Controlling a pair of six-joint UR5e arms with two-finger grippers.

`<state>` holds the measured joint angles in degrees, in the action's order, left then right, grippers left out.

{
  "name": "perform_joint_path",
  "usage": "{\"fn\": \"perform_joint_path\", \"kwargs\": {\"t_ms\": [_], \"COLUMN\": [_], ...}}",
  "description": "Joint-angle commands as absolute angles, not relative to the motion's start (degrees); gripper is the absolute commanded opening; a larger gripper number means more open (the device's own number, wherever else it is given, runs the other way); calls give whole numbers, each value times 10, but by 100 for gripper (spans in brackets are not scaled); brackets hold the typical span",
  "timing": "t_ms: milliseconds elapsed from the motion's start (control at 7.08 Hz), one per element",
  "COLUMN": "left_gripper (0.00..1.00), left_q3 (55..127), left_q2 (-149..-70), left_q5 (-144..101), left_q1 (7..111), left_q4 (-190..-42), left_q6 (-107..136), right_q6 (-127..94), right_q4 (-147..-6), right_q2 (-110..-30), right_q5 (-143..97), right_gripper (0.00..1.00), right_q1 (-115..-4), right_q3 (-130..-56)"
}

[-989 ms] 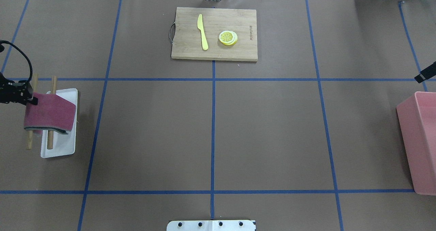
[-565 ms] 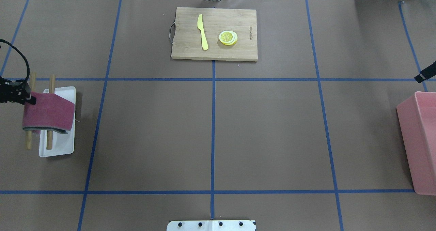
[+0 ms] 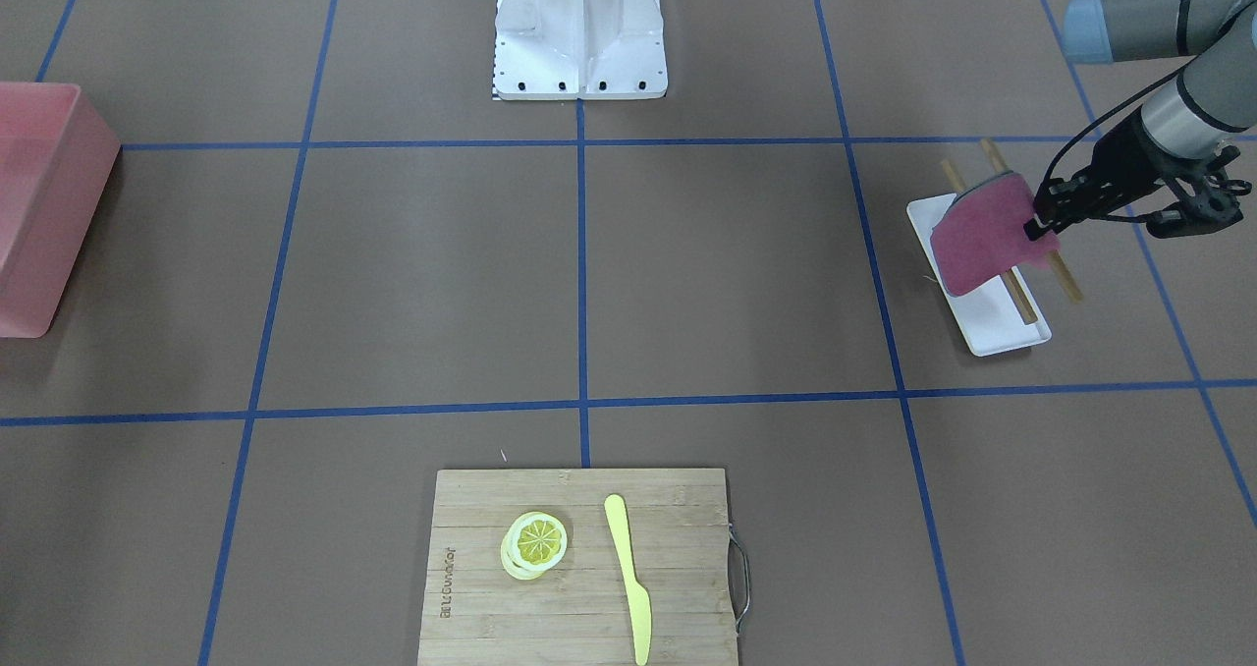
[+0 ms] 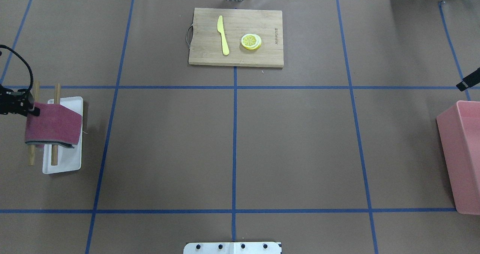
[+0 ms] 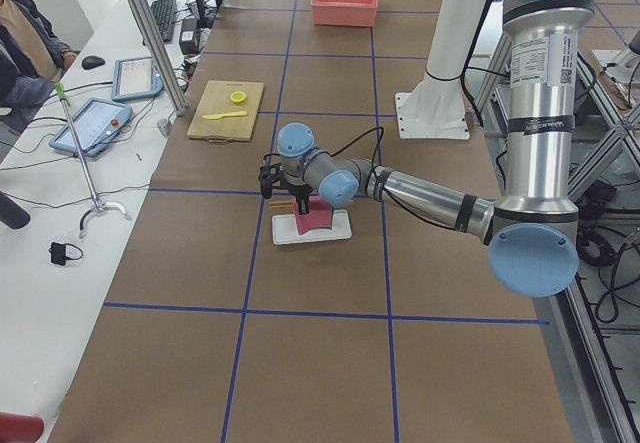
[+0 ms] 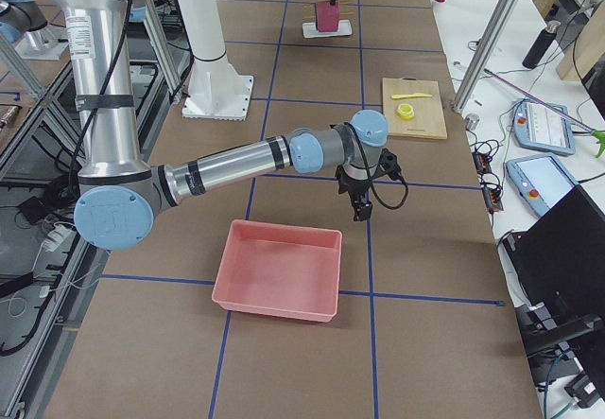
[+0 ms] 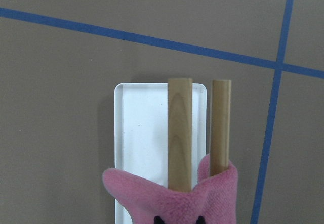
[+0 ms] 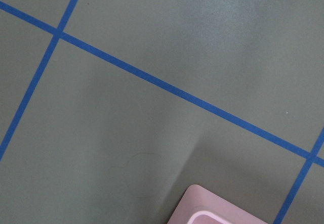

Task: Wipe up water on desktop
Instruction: 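Grasp the pink cloth with the left gripper and lift it off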

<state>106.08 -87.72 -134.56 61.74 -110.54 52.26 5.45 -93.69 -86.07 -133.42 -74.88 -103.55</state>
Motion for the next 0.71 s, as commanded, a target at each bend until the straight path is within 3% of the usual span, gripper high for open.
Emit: {"fn": "perform_joint_path", "kwargs": {"t_ms": [0, 141, 565], "left_gripper": [6, 18, 28], "left_q3": [1057, 1056, 1057], "left_q2": [-877, -878, -876], "left_q5": [-1346, -1346, -1346], "left_q1": [617, 617, 617], "left_q4": [-1106, -1106, -1105], "left_q6": [523, 523, 523], "right_q6": [54, 54, 54], "right_q4": [-937, -937, -937], "right_q2": [-861, -862, -865], "right_q5": [-1334, -1334, -1335], "right_gripper": [100, 100, 100], "right_q1": [-749, -749, -749], "right_q3": [-1035, -1035, -1036]}}
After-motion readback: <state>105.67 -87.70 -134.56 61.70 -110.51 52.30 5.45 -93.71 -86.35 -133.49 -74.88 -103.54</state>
